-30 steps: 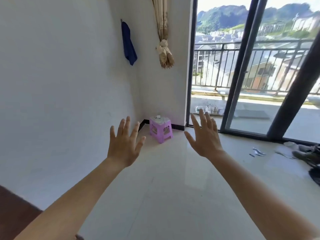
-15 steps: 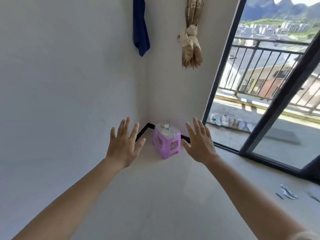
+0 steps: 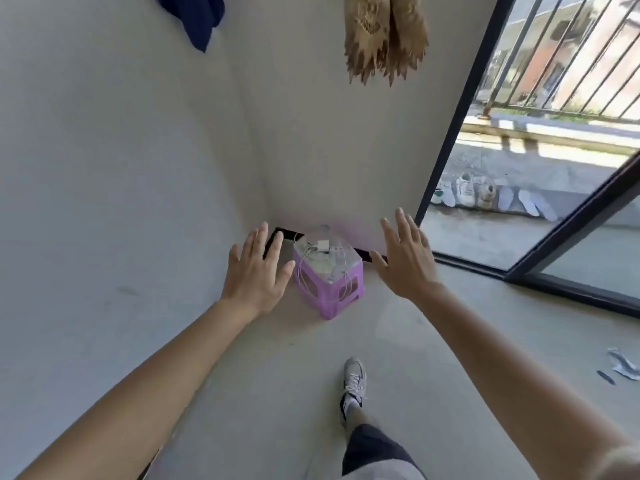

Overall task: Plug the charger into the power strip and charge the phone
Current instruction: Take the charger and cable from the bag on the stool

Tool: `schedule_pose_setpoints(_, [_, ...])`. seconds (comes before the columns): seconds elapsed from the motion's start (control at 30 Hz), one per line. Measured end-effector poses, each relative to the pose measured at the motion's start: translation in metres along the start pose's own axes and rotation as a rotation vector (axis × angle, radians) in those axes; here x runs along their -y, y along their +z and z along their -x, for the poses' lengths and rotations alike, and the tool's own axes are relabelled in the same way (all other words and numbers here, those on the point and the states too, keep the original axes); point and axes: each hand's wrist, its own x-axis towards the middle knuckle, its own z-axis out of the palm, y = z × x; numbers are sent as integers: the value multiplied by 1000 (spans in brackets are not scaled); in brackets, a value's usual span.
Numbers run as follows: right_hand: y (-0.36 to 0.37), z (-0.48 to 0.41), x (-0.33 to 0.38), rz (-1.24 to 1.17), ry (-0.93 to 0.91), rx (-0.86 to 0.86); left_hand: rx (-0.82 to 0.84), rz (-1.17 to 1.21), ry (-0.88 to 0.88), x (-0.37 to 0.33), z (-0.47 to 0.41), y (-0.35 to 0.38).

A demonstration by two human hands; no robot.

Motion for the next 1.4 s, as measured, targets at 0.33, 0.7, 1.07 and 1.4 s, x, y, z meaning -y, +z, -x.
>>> schedule_pose_setpoints(0.33, [120,-254,-17,15,9,419,315,129,-150,60,-197,109])
schedule_pose_setpoints(0.7, [373,-363,-28,-88,160,637,563,524,-442,125,-330,354])
schedule_pose_setpoints(1.07, [583,-392,-52,11,29,498,699,799,-593,125,-374,577])
schedule_pose_setpoints(1.4, [492,-388,-34,-93,15,466,214,876,-558,120,-345,476])
